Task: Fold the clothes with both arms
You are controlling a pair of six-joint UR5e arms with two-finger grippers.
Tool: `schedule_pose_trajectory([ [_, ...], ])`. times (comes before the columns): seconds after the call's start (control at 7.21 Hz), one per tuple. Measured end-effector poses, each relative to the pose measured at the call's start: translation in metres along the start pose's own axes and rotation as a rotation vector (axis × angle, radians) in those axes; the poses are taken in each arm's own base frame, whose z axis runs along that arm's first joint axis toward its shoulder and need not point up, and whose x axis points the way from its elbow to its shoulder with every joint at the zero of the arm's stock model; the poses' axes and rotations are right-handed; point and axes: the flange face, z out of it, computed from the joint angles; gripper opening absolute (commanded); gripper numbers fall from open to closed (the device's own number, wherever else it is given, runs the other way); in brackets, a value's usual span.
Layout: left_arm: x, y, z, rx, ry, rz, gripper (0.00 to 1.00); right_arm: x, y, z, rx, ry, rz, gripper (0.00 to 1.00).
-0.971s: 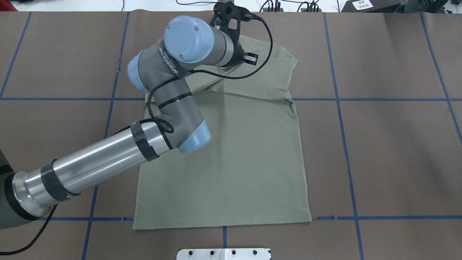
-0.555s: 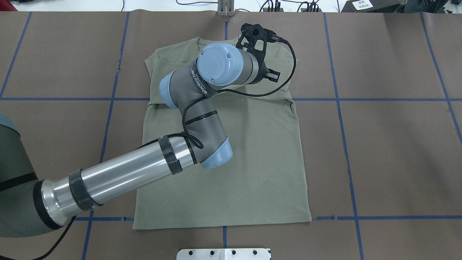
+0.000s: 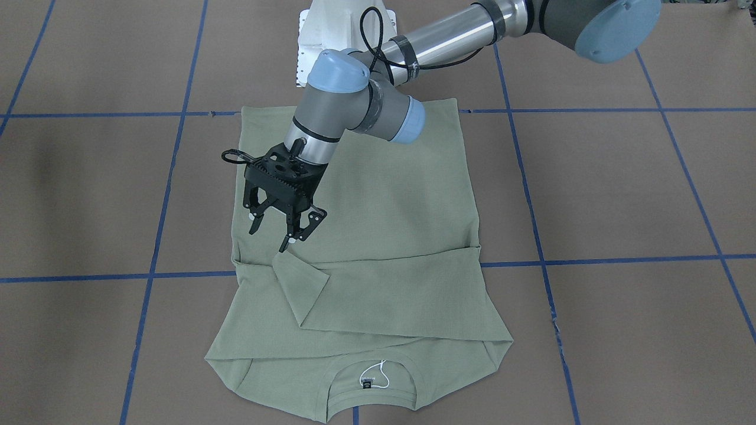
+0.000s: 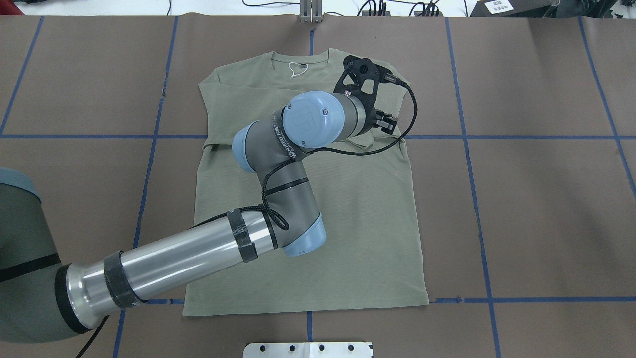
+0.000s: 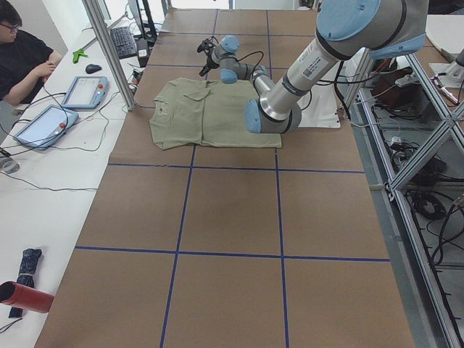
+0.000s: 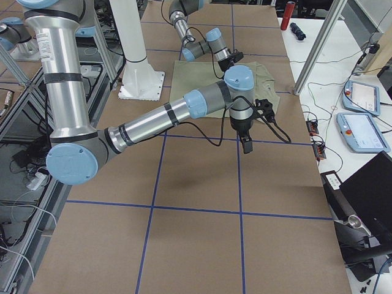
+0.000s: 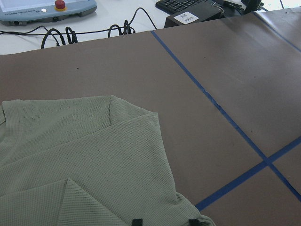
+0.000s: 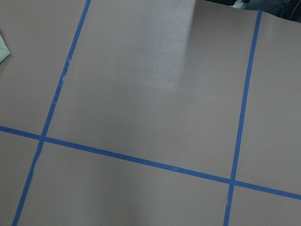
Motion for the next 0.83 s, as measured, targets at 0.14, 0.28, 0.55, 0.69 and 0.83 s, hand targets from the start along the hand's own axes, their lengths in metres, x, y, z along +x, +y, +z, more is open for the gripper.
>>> schedule_pose_trajectory([
  [0.14,-0.003,-0.006,-0.007,-0.052,-0.008,0.007,1.00,-0.008,-0.005,-0.001,0.005,-0.005,0.019,1.00],
  [0.28,-0.021,-0.019,-0.017,-0.110,-0.029,0.020,1.00,-0.026,-0.016,0.000,0.011,-0.015,0.042,1.00],
  [0.55,-0.109,-0.031,-0.058,-0.183,-0.049,0.103,1.00,-0.098,-0.055,0.011,0.018,-0.031,0.055,1.00],
  [0.69,-0.167,-0.023,-0.093,-0.198,-0.074,0.114,1.00,-0.150,-0.076,0.026,0.021,-0.021,0.067,1.00],
  [0.83,-0.214,-0.019,-0.137,-0.206,-0.087,0.136,1.00,-0.209,-0.097,0.046,0.025,-0.004,0.084,0.98],
])
